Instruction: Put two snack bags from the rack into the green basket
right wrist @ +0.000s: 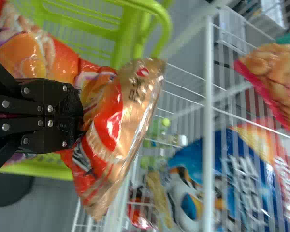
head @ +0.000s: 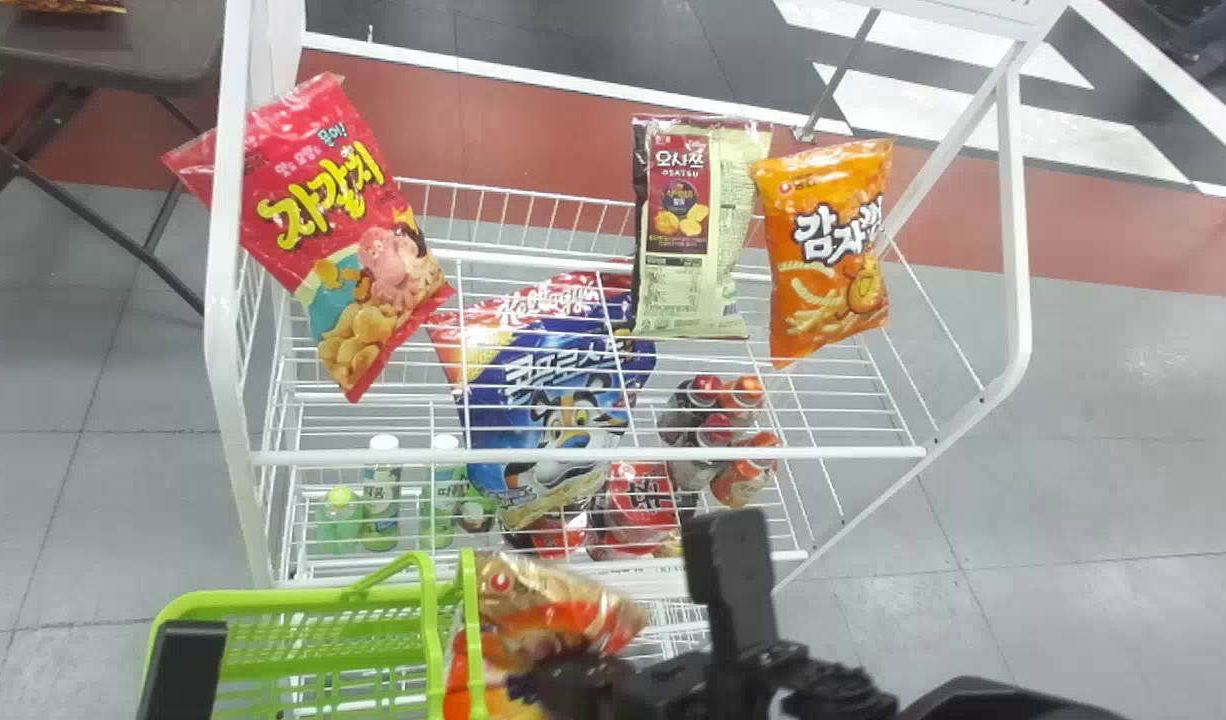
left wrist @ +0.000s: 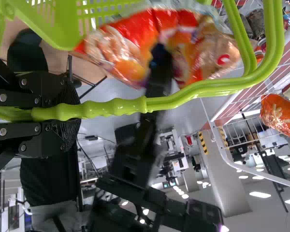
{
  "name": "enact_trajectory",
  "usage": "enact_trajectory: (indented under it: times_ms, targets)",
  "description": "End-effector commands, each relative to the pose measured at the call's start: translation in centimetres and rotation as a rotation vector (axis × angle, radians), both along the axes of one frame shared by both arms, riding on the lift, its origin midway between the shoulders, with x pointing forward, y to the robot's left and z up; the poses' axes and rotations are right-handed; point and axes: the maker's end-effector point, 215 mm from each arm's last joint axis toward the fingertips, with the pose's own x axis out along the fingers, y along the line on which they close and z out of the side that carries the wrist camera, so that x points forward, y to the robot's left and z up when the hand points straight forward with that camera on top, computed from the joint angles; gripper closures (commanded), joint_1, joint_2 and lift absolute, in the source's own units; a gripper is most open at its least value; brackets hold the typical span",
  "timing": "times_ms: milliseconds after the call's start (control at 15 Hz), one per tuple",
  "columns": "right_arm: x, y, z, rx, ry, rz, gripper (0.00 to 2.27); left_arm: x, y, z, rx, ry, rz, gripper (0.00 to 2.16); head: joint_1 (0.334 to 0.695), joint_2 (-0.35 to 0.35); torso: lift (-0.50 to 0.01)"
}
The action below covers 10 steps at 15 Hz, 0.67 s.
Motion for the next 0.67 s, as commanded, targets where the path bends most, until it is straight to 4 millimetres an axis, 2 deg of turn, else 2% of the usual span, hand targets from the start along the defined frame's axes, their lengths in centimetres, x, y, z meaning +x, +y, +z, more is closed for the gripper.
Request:
enact_trajectory:
  times_ms: [0, 133, 200, 267, 333, 400, 467, 600]
  targets:
    - [-1.2, 2.3, -1.3, 0.013, 0.035, 0.041, 2.11, 0.0, 0.0, 0.0, 0.000, -0.001, 0.002, 2.14, 0.695, -0.350, -0.007]
    - [-1.8, 2.7, -2.9, -0.035, 0.075, 0.056, 2.11, 0.0, 0.0, 0.0, -0.002, -0.001, 0.002, 2.14, 0.695, -0.350, -0.007]
    - [-2.5, 2.6, -3.7, -0.061, 0.107, 0.064, 1.99, 0.0, 0.0, 0.0, -0.002, -0.001, 0.002, 2.14, 0.695, -0.350, -0.007]
    - [-2.9, 2.3, -4.2, -0.079, 0.125, 0.062, 1.74, 0.0, 0.0, 0.1, -0.004, -0.001, 0.000, 2.14, 0.695, -0.350, -0.007]
    - [-2.8, 1.9, -4.3, -0.097, 0.125, 0.054, 1.04, 0.0, 0.0, 0.1, -0.006, -0.001, 0.000, 2.14, 0.695, -0.350, -0.007]
    - [-2.9, 1.6, -4.4, -0.104, 0.128, 0.053, 0.23, 0.1, 0.1, 0.1, -0.006, -0.001, 0.003, 2.14, 0.695, -0.350, -0.007]
    - [-3.4, 1.2, -4.6, -0.116, 0.152, 0.056, 0.00, 0.1, 0.1, 0.1, -0.007, -0.001, 0.002, 2.14, 0.695, -0.350, -0.007]
    - [-2.9, 0.8, -4.0, -0.119, 0.141, 0.050, 0.02, 0.1, 0.1, 0.1, -0.007, -0.001, 0.004, 2.14, 0.695, -0.350, -0.007]
